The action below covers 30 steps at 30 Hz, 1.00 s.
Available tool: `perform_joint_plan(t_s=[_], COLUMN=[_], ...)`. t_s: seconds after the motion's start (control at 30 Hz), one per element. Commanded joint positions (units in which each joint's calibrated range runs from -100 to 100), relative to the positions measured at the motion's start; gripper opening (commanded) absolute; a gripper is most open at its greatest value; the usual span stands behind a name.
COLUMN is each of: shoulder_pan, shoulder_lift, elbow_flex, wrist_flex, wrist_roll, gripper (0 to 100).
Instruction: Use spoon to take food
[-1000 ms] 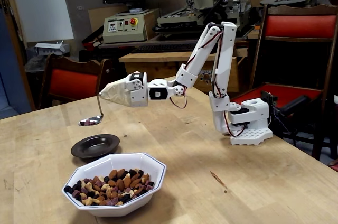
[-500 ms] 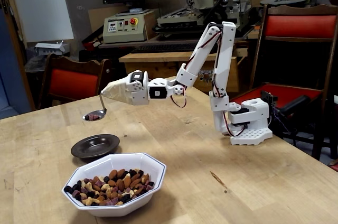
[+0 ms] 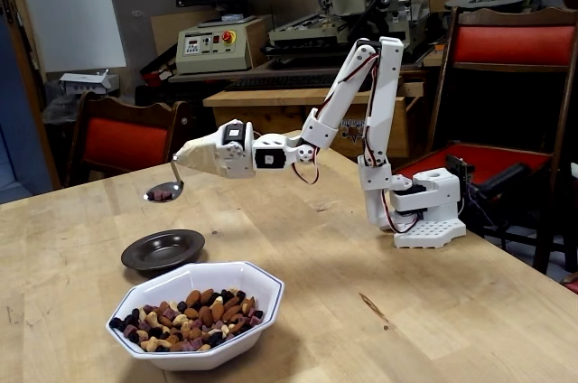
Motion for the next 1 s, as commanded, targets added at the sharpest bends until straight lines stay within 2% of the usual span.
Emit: perform_joint_plan(t_s=[0.0,0.43,0.6,0.97], shoulder_pan=[0.14,-0.08,-0.23,-8.16], shoulder_lift=[-3.16,-2.99,-2.99,-2.99], elbow_flex=[-0.52,4.79,8.51,9.04], wrist_flex=[-1.47,-1.00,-1.31,-1.08], wrist_roll=[2.74,7.77,8.11,8.45], gripper=[4,4,4,4])
